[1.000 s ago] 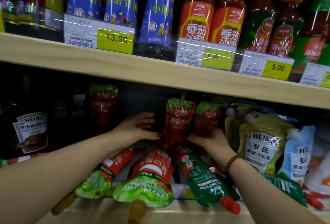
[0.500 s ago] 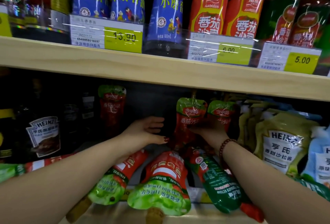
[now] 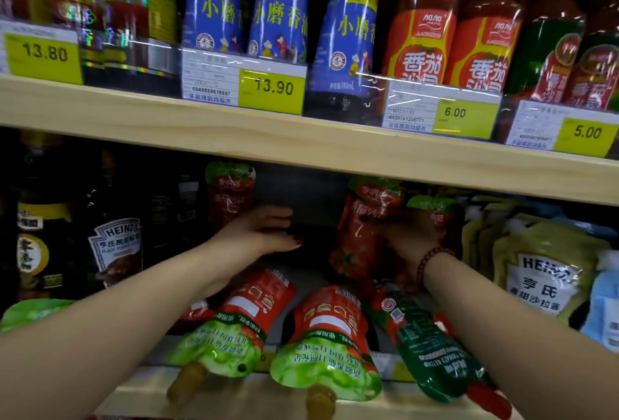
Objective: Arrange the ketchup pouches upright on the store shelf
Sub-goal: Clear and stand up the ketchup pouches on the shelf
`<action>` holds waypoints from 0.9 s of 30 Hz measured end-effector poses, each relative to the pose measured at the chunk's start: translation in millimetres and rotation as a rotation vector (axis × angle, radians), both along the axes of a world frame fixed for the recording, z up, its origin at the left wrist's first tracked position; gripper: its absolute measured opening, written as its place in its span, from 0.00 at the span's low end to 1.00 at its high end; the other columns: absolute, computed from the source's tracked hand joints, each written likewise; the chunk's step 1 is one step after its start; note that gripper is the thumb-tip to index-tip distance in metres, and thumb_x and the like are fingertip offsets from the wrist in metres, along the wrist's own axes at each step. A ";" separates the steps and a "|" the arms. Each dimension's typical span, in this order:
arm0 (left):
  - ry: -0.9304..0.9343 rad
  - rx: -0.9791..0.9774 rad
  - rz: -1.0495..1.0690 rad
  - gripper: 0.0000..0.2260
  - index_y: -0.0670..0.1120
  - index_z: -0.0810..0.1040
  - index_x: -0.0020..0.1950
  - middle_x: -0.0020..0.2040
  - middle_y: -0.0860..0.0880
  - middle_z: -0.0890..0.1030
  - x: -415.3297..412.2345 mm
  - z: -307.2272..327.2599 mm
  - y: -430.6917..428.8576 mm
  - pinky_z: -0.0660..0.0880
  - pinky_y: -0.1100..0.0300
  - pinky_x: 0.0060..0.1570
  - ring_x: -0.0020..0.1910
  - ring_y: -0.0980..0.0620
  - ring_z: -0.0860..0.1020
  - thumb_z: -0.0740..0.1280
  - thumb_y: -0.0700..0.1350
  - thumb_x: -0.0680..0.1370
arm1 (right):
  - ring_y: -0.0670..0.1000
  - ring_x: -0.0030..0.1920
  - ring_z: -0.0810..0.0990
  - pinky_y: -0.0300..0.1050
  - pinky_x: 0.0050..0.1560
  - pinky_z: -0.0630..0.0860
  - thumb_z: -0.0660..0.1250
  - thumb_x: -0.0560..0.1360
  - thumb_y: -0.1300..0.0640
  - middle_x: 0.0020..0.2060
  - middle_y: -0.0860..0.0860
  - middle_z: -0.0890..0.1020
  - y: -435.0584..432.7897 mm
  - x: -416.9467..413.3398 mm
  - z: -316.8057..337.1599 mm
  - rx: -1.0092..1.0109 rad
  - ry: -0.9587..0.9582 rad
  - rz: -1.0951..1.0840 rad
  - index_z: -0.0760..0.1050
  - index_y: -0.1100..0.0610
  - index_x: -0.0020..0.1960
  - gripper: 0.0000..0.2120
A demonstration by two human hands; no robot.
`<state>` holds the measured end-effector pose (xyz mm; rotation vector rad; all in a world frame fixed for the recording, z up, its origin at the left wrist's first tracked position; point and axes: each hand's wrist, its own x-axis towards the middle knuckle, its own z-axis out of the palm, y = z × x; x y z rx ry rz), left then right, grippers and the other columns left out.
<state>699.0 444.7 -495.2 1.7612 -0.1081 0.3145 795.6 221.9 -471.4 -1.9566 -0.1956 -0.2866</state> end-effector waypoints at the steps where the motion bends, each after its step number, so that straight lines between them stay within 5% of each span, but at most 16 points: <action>1: 0.007 -0.004 0.005 0.24 0.59 0.75 0.54 0.57 0.56 0.79 -0.8 0.7 1.7 0.74 0.58 0.58 0.54 0.57 0.79 0.75 0.50 0.59 | 0.56 0.51 0.81 0.55 0.54 0.78 0.77 0.64 0.54 0.53 0.57 0.83 3.3 -2.9 4.7 0.068 0.021 0.011 0.79 0.60 0.54 0.21; 6: 0.033 -0.040 -0.002 0.24 0.55 0.74 0.60 0.61 0.53 0.77 -3.0 5.4 8.5 0.73 0.60 0.57 0.58 0.55 0.76 0.76 0.44 0.66 | 0.52 0.45 0.81 0.44 0.31 0.78 0.76 0.65 0.57 0.47 0.54 0.83 23.7 -20.5 17.9 0.337 0.248 0.181 0.76 0.57 0.55 0.20; 11: 0.111 -0.123 -0.072 0.26 0.55 0.73 0.61 0.59 0.49 0.78 -13.1 3.1 8.1 0.74 0.58 0.55 0.56 0.52 0.77 0.76 0.45 0.65 | 0.50 0.45 0.83 0.46 0.33 0.81 0.79 0.57 0.55 0.42 0.51 0.85 41.4 -39.2 17.9 0.352 0.308 0.332 0.78 0.54 0.47 0.21; 15: 0.152 -0.248 -0.149 0.27 0.55 0.73 0.55 0.54 0.46 0.82 -21.1 3.4 7.3 0.80 0.56 0.42 0.50 0.49 0.82 0.75 0.47 0.58 | 0.54 0.50 0.82 0.50 0.38 0.82 0.78 0.61 0.56 0.51 0.56 0.83 50.4 -51.3 13.8 0.344 0.374 0.371 0.73 0.57 0.60 0.29; 21: 0.198 -0.147 -0.177 0.17 0.53 0.78 0.49 0.44 0.49 0.86 -27.5 2.9 16.9 0.80 0.56 0.41 0.45 0.49 0.84 0.76 0.44 0.63 | 0.55 0.47 0.84 0.50 0.38 0.81 0.79 0.60 0.54 0.49 0.57 0.84 61.4 -68.7 -4.5 0.367 0.378 0.421 0.74 0.59 0.60 0.30; 27: 0.202 -0.204 -0.110 0.31 0.52 0.75 0.55 0.51 0.45 0.83 -28.7 6.9 18.2 0.80 0.56 0.39 0.47 0.48 0.83 0.77 0.44 0.54 | 0.52 0.41 0.85 0.46 0.36 0.81 0.77 0.59 0.49 0.42 0.55 0.86 57.0 -83.7 -6.8 0.346 0.264 0.428 0.77 0.59 0.54 0.27</action>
